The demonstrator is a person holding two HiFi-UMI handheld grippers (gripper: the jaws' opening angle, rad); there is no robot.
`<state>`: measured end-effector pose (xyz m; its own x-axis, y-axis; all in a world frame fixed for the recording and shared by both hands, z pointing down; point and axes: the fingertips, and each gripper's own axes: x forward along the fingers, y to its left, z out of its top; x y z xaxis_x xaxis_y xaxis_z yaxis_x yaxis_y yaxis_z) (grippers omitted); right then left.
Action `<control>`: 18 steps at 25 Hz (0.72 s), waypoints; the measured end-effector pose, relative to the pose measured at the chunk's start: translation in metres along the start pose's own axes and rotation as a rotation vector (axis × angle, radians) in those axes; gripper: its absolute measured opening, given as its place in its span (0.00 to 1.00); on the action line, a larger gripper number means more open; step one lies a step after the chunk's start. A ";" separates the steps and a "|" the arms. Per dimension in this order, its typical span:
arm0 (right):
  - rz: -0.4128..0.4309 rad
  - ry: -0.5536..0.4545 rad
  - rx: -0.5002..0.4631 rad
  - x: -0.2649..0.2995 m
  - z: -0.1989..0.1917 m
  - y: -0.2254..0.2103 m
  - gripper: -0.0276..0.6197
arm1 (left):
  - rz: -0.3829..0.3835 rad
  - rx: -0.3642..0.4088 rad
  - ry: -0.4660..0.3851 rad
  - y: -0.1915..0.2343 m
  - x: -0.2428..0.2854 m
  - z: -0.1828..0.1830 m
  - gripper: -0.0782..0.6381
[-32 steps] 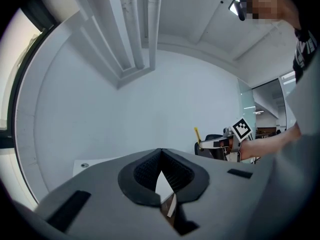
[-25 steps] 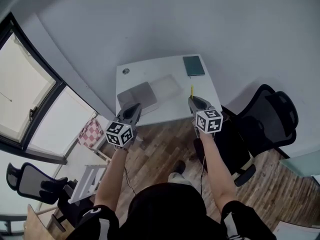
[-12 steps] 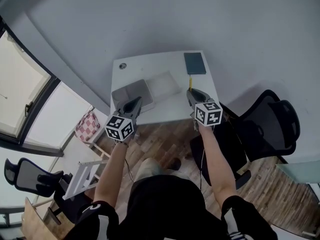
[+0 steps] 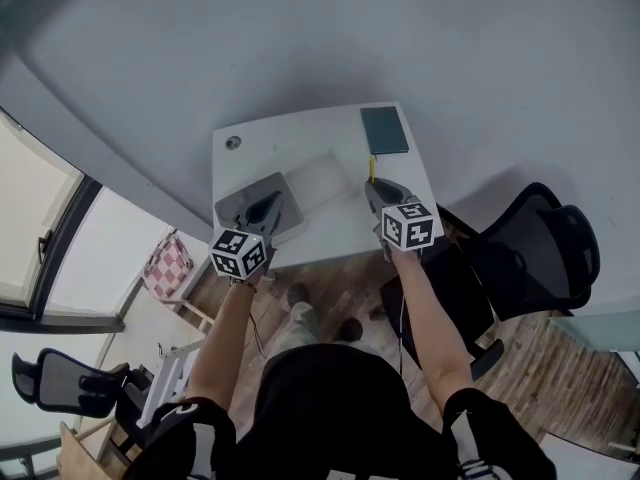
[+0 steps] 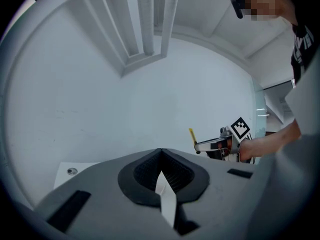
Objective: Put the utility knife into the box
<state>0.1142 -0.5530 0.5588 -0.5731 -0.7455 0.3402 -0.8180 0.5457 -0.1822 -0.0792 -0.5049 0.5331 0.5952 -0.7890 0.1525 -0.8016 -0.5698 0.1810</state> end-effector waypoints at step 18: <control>-0.040 0.181 0.022 0.121 -0.044 -0.007 0.14 | -0.071 -0.058 0.095 0.091 0.051 -0.035 0.14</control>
<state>0.0527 -0.6303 0.6417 -0.5237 -0.6843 0.5074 -0.8418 0.5074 -0.1844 -0.1202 -0.5886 0.5915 0.6548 -0.7206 0.2280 -0.7546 -0.6068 0.2498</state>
